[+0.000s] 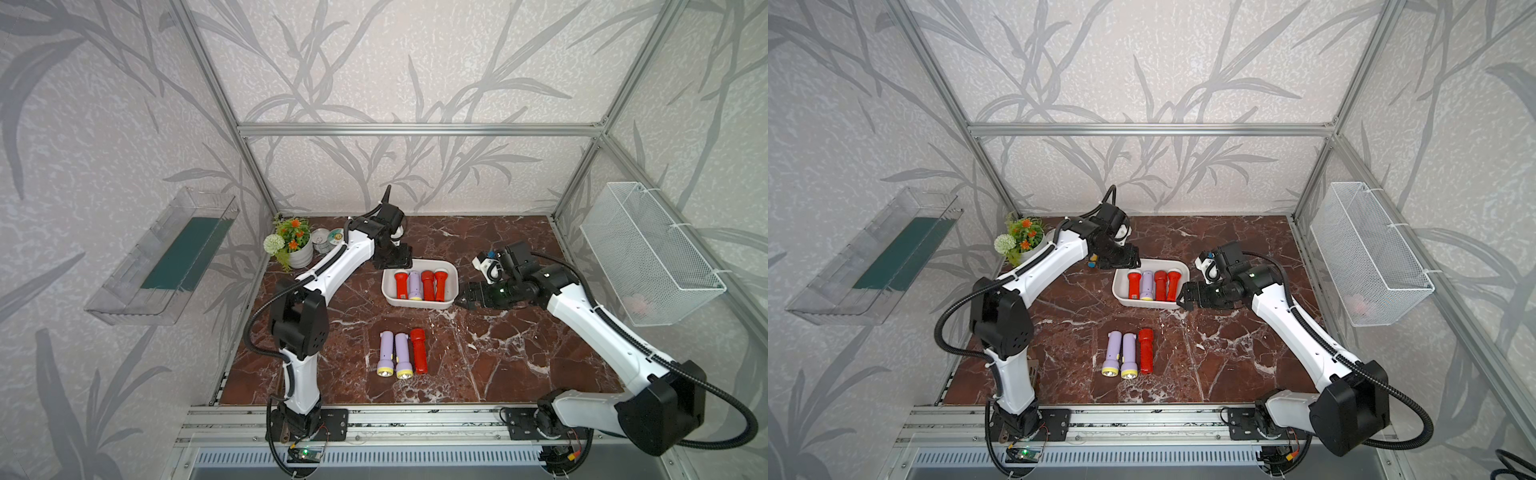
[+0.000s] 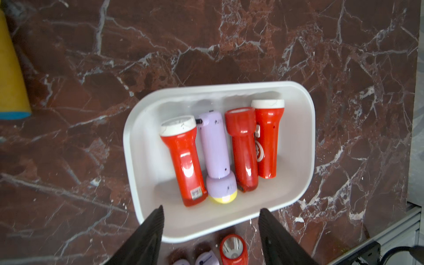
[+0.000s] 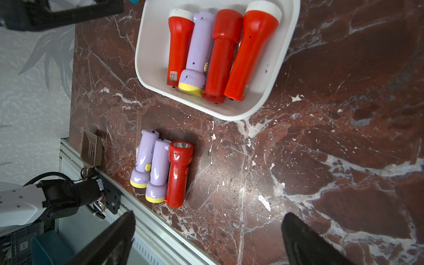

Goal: Put the flashlights into the storage boxes
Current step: Place the flashlight at the storage box, then pick up the flashlight from the center of the board.

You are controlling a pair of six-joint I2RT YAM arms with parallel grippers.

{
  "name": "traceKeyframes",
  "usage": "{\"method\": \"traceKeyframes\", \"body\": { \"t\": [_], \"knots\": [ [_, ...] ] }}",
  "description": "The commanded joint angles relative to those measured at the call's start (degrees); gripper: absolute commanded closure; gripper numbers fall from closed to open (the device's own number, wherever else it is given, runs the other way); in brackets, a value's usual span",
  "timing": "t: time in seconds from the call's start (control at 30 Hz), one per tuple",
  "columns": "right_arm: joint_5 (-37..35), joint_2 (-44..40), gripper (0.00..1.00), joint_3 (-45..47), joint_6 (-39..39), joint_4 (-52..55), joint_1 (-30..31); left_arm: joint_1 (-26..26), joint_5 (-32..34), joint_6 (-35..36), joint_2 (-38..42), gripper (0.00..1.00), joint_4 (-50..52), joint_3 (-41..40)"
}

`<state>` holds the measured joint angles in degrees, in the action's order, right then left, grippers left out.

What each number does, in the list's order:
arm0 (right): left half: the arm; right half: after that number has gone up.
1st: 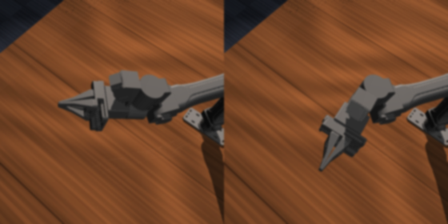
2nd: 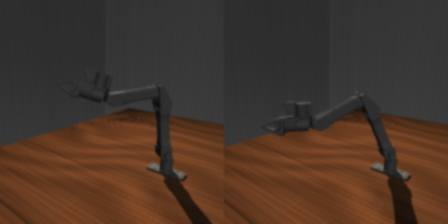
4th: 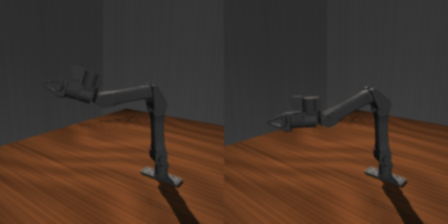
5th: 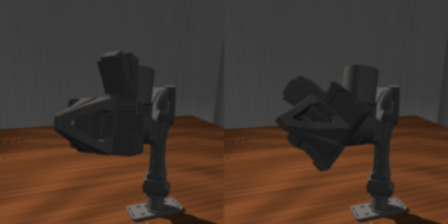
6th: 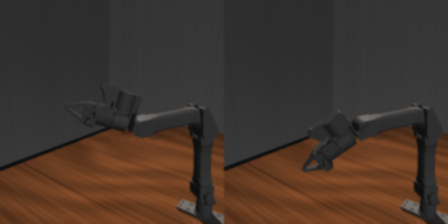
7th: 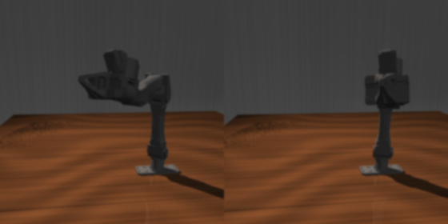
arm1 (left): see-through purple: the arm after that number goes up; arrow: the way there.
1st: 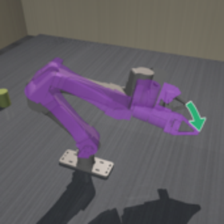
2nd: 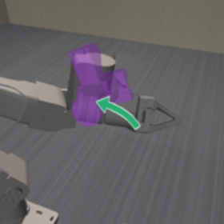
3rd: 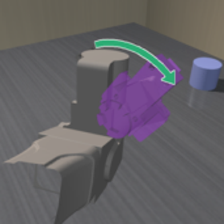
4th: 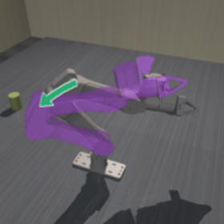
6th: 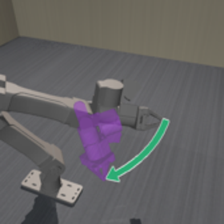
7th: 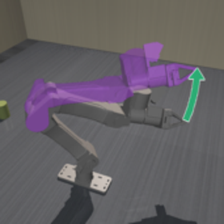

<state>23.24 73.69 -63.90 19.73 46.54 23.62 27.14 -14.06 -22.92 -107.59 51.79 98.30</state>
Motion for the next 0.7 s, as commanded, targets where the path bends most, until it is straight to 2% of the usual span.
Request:
{"method": "traceKeyframes", "body": {
  "t": [0.0,0.17,0.33,0.53,0.67],
  "knots": [
    [2.3,-1.8,0.01,2.3,-0.4,-0.2,-0.1,0.8,2.2,-3.1,6.4,0.32,1.0,-7.9],
    [4.8,-1.9,0.01,5.1,0.7,-2.5,0.2,2.1,3.7,-7.7,16.3,0.31,-2.6,-23.4],
    [5.7,-1.8,0.01,5.9,1.3,-3.1,2.1,3.6,5.2,-13.0,24.9,0.31,-4.5,-34.8],
    [5.1,-0.8,0.01,6.5,2.1,-3.2,5.3,5.9,6.3,-17.5,32.6,0.30,-5.1,-43.6],
    [4.8,-0.2,0.01,5.9,2.6,-3.2,7.1,7.9,6.7,-20.4,34.9,0.30,-5.9,-47.1]
  ]
}}
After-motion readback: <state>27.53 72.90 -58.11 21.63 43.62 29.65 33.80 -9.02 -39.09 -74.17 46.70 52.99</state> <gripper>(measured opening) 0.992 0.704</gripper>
